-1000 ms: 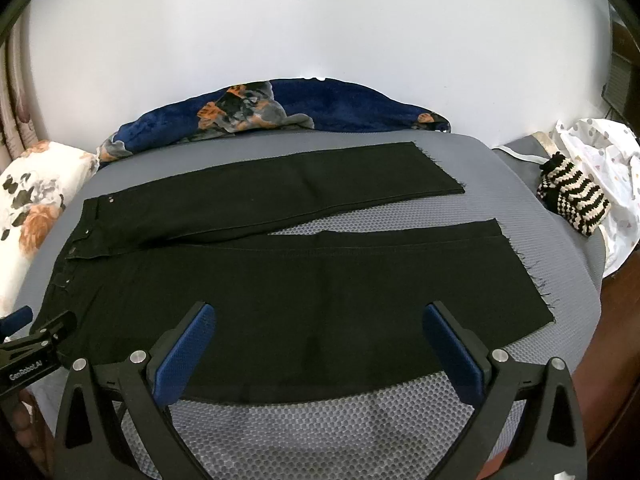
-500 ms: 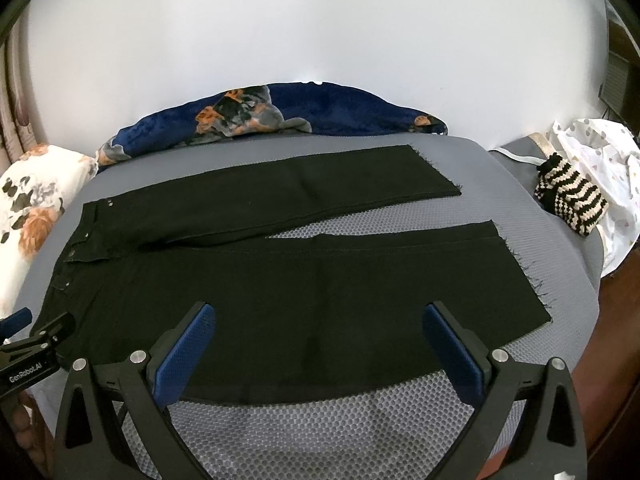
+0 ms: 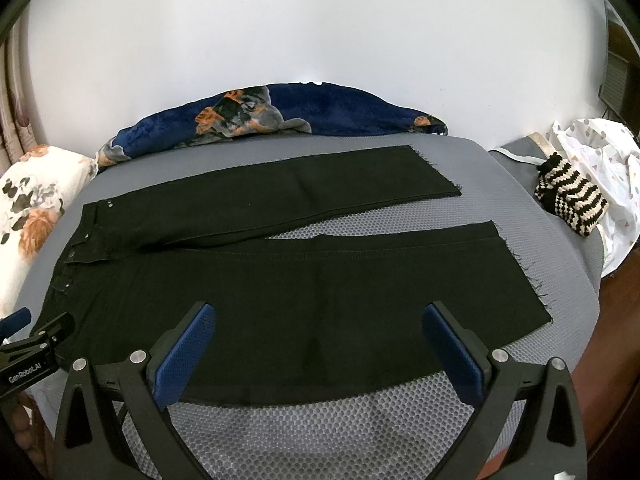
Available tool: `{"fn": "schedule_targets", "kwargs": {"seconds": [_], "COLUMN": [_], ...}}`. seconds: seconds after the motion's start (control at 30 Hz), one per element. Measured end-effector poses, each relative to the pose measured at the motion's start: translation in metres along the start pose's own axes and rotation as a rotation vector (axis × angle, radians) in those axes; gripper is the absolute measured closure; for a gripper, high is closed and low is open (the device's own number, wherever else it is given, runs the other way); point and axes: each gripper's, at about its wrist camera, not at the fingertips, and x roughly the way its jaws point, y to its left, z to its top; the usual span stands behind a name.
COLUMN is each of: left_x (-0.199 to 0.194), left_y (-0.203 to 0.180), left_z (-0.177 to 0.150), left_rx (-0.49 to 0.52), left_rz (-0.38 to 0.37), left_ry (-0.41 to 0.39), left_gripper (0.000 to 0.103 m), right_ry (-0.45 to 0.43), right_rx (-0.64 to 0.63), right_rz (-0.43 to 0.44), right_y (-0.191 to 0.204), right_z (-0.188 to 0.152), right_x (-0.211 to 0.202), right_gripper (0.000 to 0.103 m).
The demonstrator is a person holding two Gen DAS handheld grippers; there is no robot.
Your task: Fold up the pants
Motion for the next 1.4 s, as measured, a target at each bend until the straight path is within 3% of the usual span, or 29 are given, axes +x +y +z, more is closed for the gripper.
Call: {"fn": "schedule_targets", "kwargs": {"seconds": [0.43,0.6,0.73,0.9,1.03,1.27,1.4], "left_x": [0.001,0.009,0.016,0.033,0.056,0.110,0.144], "left_y": [0.005,0.019,0.044,0.088,0.129,0.189,0.212], "left_z": [0.006,0.017,0.032,0.059,0.083,0.125,0.144], "left_rx": [-0.003,-0.033,-0.085,-0.145,-0.211,-0.296,-0.336], "left_rz": [-0.001,-0.038,-0.084,-0.106,-0.113,-0.200,-0.277], "left_ry": [0.003,-0.004,-0.027,-0.049,-0.058,-0.024,0.001], "left_gripper": [0.008,0.008,0.008,0.008,0.008,0.010,0.023], "right_ry": [-0.014,-0.014,-0.013,0.028,0.049,0.101,0.127], "right_rx": [0.003,0.003,-0.018,0.000,0.050,0.101,0.120], "right_rz": [0.012,0.027,0.054,0.207,0.276,0.303,0.311], "right_y": [-0.001,0.002,0.008,0.018,0.023,0.033,0.049], "right_z": [0.013,0.024,0.036,0.058,0.077,0.112,0.127], "right_x": [0.003,0.010,0.017,0.035,0.061,0.117,0.142], "right_gripper": [0.000,0.000,0.000,0.000,0.000,0.000,0.000]}}
